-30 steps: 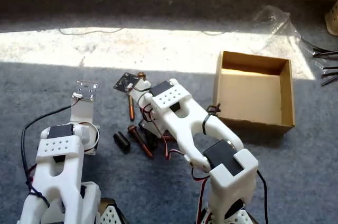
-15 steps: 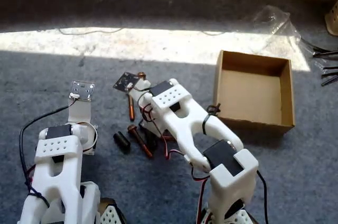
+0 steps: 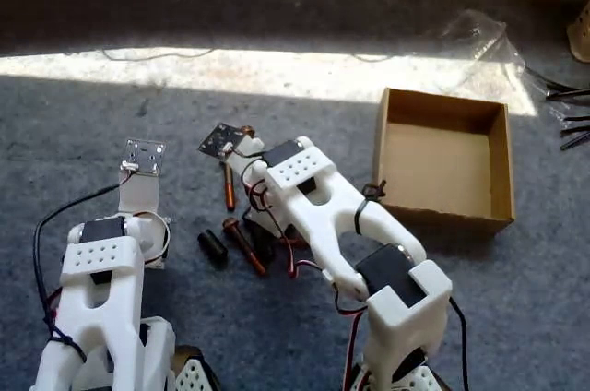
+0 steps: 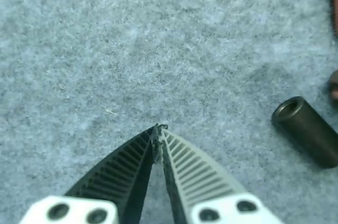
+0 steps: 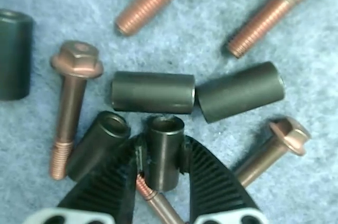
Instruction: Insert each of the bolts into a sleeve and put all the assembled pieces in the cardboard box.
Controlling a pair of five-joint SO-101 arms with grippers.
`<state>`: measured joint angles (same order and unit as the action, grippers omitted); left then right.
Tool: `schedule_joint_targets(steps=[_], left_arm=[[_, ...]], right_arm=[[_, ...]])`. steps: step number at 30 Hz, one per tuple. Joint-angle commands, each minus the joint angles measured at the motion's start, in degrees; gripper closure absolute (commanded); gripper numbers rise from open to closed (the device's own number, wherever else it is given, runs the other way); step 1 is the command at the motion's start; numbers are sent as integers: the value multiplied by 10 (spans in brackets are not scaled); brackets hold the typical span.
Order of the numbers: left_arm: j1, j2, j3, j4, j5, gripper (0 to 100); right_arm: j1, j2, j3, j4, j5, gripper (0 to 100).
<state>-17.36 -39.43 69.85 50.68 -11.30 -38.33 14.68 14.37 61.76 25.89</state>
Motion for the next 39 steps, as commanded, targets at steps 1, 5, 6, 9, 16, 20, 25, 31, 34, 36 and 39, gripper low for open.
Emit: schedule_joint_targets(steps=[1,5,6,9,16,20,25,31,34,36,39], left_arm=[[-7,-14,-22,-9,3,993],[-7,-14,-22,-9,3,993],[-7,-14,-22,-9,3,993],[-7,-14,-22,-9,3,993],[-7,-14,-22,-9,3,993],[-7,-14,-22,-9,3,993],[-7,-14,-22,-9,3,993],[29,-13,-36,-5,4,992],[58,-8,-82,21,19,992],[72,-8,-117,55,51,992],[105,-8,-164,94,63,992]], right_arm=[[21,-17,-48,29,-38,994],[42,-16,-145,138,-68,994],[45,-16,-170,165,-69,994],[51,-16,-240,228,-69,994],[47,-16,-418,356,-69,994],[51,-23,-519,393,-75,994],[55,-87,-524,392,-113,994],[57,-233,-405,392,-112,994],[58,-315,-325,391,-110,994],[58,-365,-272,390,-110,994],[71,-435,-206,379,-113,994]])
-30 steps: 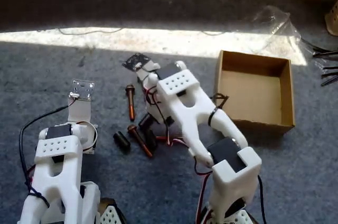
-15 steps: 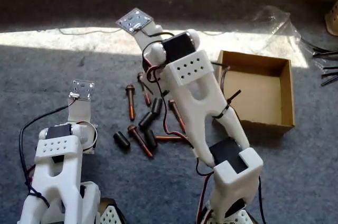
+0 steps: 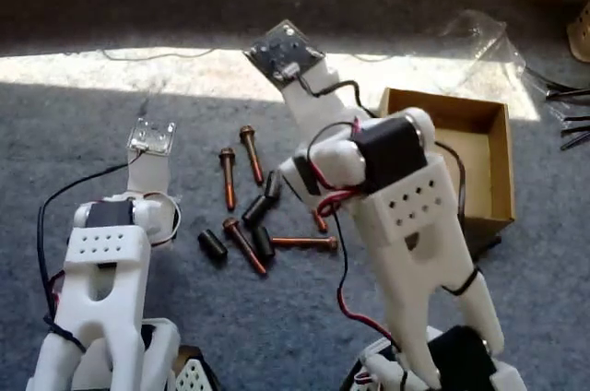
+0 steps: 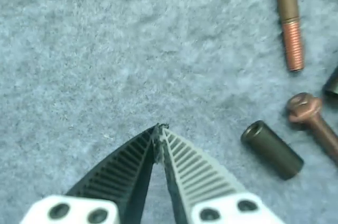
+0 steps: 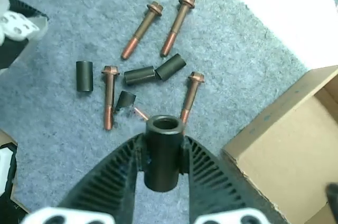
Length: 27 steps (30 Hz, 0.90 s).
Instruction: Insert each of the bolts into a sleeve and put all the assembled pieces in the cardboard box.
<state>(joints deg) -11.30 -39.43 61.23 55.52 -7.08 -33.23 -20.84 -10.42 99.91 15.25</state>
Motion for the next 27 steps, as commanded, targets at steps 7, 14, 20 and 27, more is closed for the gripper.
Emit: schedule_joint_targets(steps=[7,14,20,27], left_arm=[[108,-7,-174,105,19,992],[153,95,-298,165,23,992],[154,253,-392,166,92,992],[164,376,-470,168,267,992]], right_arm=[[117,-225,248,-103,-7,994],[134,-356,465,-219,-10,994],[134,-431,575,-282,-60,994],[134,-461,680,-385,-60,994]])
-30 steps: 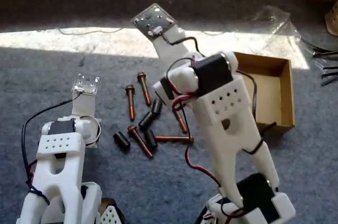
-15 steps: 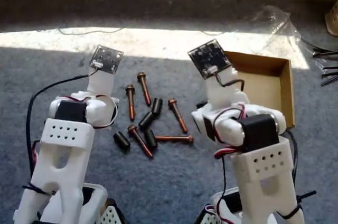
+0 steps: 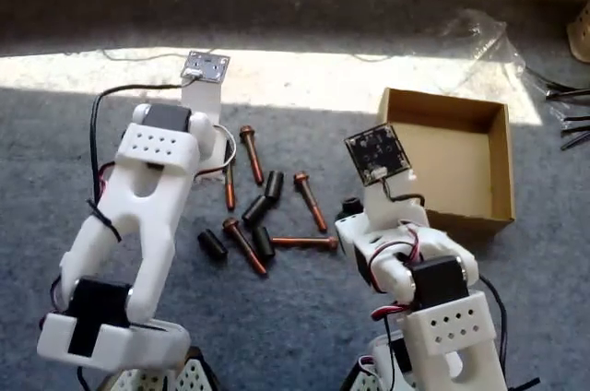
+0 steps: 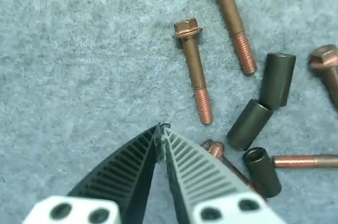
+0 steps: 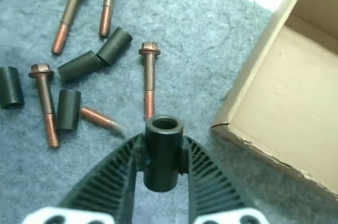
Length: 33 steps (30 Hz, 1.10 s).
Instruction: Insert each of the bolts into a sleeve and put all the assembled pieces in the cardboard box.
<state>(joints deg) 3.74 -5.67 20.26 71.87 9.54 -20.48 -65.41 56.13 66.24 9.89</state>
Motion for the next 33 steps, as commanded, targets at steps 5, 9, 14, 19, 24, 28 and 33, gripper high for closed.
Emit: schedule_joint_targets(steps=[5,9,14,19,24,28,33], left_arm=[[15,102,-127,4,144,992],[14,161,-183,3,145,992],[13,250,-251,4,145,992],[9,313,-313,14,145,992],[10,327,-362,80,145,903],[10,328,-364,87,145,880],[13,329,-351,86,145,877]], right_arm=[[22,-15,53,-87,-6,994],[57,-15,84,-135,-6,994],[57,-15,99,-144,-6,994],[56,-15,101,-145,-7,994],[56,-15,101,-145,-7,994],[56,-15,102,-144,-7,994],[56,-15,102,-144,-7,994]])
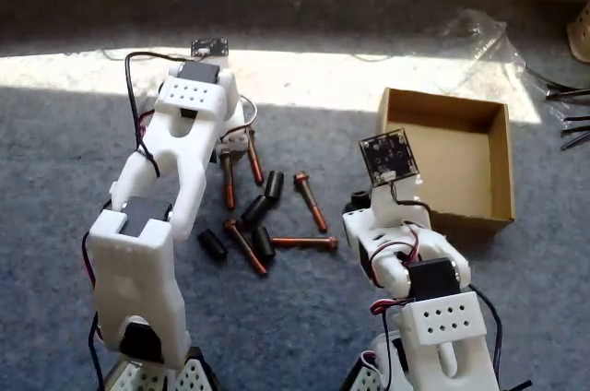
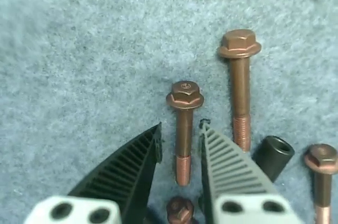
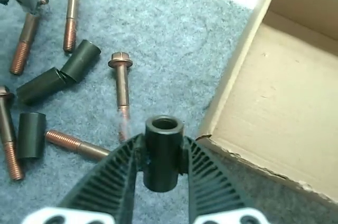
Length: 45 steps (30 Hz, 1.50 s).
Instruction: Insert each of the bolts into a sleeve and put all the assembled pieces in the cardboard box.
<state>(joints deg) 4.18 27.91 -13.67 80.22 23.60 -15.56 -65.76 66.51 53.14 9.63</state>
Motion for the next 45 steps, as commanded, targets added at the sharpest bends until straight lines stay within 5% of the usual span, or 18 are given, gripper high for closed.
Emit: schedule_joint_targets(steps=[1,23,29,34,45], left_arm=[[8,-7,-7,3,4,877],[8,62,50,-102,5,881],[6,66,4,-67,5,884],[6,68,-8,-67,2,993],[5,52,-13,-62,-2,991]], right_arm=[[7,-12,-2,-13,-4,994],[8,-12,-2,-12,-4,994],[8,-12,-2,-12,-4,994],[8,-12,-2,-12,-4,994],[7,-12,-2,-13,-4,994]])
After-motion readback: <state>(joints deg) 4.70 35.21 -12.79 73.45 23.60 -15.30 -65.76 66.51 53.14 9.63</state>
